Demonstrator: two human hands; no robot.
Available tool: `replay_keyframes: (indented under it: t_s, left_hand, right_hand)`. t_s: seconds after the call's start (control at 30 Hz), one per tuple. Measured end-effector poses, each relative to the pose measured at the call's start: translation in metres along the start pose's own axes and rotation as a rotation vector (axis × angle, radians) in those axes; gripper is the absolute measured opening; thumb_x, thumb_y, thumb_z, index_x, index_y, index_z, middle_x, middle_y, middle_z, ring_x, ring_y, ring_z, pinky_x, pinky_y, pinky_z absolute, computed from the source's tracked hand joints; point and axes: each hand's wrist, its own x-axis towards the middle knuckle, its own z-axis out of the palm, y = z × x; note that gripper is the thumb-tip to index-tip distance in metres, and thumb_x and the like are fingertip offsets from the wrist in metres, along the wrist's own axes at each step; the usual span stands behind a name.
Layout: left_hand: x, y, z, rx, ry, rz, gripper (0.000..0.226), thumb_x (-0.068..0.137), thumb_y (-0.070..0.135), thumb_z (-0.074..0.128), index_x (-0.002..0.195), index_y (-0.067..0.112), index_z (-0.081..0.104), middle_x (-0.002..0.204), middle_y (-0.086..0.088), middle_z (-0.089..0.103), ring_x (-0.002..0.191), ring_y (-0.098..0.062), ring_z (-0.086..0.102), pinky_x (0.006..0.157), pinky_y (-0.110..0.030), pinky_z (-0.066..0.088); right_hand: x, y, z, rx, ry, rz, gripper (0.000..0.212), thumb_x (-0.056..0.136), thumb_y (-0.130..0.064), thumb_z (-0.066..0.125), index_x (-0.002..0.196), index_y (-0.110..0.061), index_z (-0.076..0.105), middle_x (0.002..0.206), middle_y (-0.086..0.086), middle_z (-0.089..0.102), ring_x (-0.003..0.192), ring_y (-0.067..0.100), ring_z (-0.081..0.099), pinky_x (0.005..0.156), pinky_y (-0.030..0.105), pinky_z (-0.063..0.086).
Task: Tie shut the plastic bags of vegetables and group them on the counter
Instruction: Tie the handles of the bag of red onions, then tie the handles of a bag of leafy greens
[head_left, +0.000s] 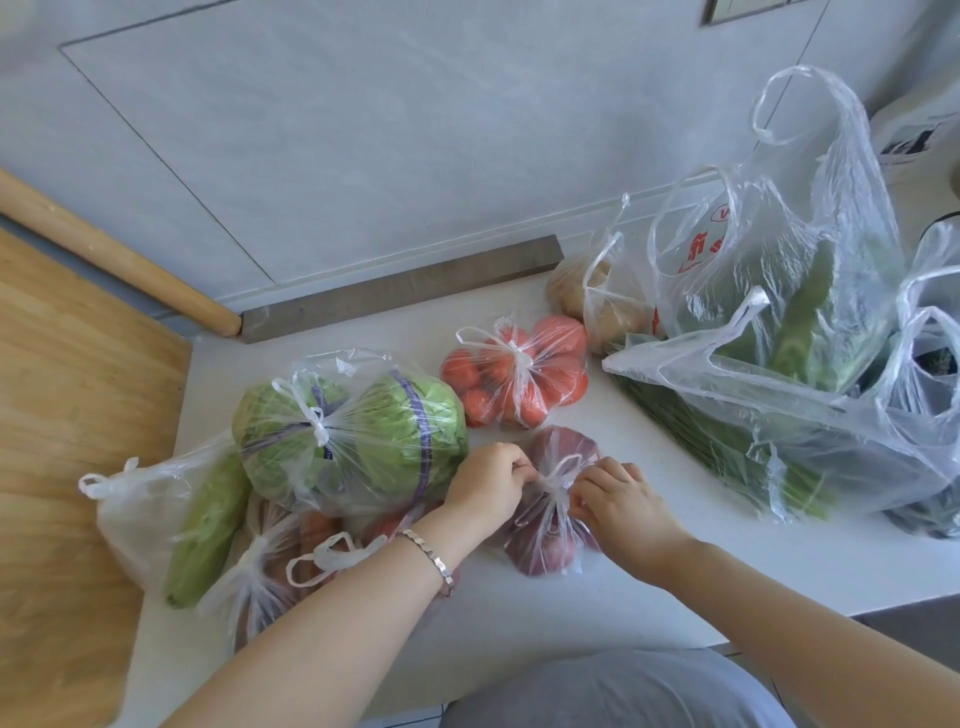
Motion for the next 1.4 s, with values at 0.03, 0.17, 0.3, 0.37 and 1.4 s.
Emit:
replay_keyframes:
  t_s: [0.03,0.17,0.3,0.37,1.4]
  left_hand:
    - [0.0,-0.002,0.0,0.039,0.016,0.009,0.019,0.091,0.018,0.052,0.09,0.009,0.069,0.092,-0.004,0.07,0.084,-0.02,0.063,0.072,-0.028,0.047]
    - [-0.001,-0.007,0.002,0.066,0.033,-0.025,0.019,0.091,0.014,0.05,0.088,0.009,0.069,0.097,-0.001,0.071,0.09,-0.018,0.064,0.079,-0.027,0.049]
    - [0.001,-0.005,0.002,0.121,0.075,-0.094,0.019,0.092,0.015,0.049,0.089,0.013,0.068,0.099,-0.001,0.069,0.092,-0.021,0.063,0.079,-0.029,0.048]
    - [0.004,-0.004,-0.004,0.149,-0.004,-0.087,0.018,0.091,0.019,0.051,0.091,0.013,0.067,0.1,-0.001,0.068,0.091,-0.021,0.062,0.079,-0.031,0.05]
    - [0.045,0.231,-0.03,-0.334,0.512,0.329,0.042,0.082,0.008,0.05,0.049,0.019,0.026,0.044,0.005,0.03,0.046,-0.009,0.026,0.047,-0.021,0.021]
  right_hand:
    - [-0.003,0.002,-0.002,0.002,-0.015,-0.002,0.021,0.08,-0.035,0.045,0.065,-0.03,0.058,0.067,-0.016,0.059,0.067,0.01,0.059,0.063,0.02,0.049]
    - [-0.004,0.002,0.0,-0.013,0.01,-0.084,0.013,0.076,-0.028,0.063,0.064,-0.03,0.058,0.066,-0.016,0.057,0.064,0.008,0.056,0.061,0.021,0.051]
    - [0.006,-0.003,-0.003,-0.029,-0.007,-0.048,0.028,0.08,-0.031,0.036,0.063,-0.03,0.057,0.066,-0.016,0.057,0.065,0.008,0.055,0.071,0.017,0.038]
    - [0.009,-0.003,-0.013,-0.014,-0.099,-0.018,0.027,0.085,-0.027,0.038,0.072,-0.025,0.061,0.078,-0.012,0.062,0.079,0.013,0.058,0.081,0.022,0.041]
    - [-0.019,0.181,-0.221,0.319,-0.271,0.543,0.041,0.096,-0.034,0.037,0.06,-0.016,0.041,0.056,-0.002,0.043,0.047,0.009,0.038,0.045,0.016,0.034]
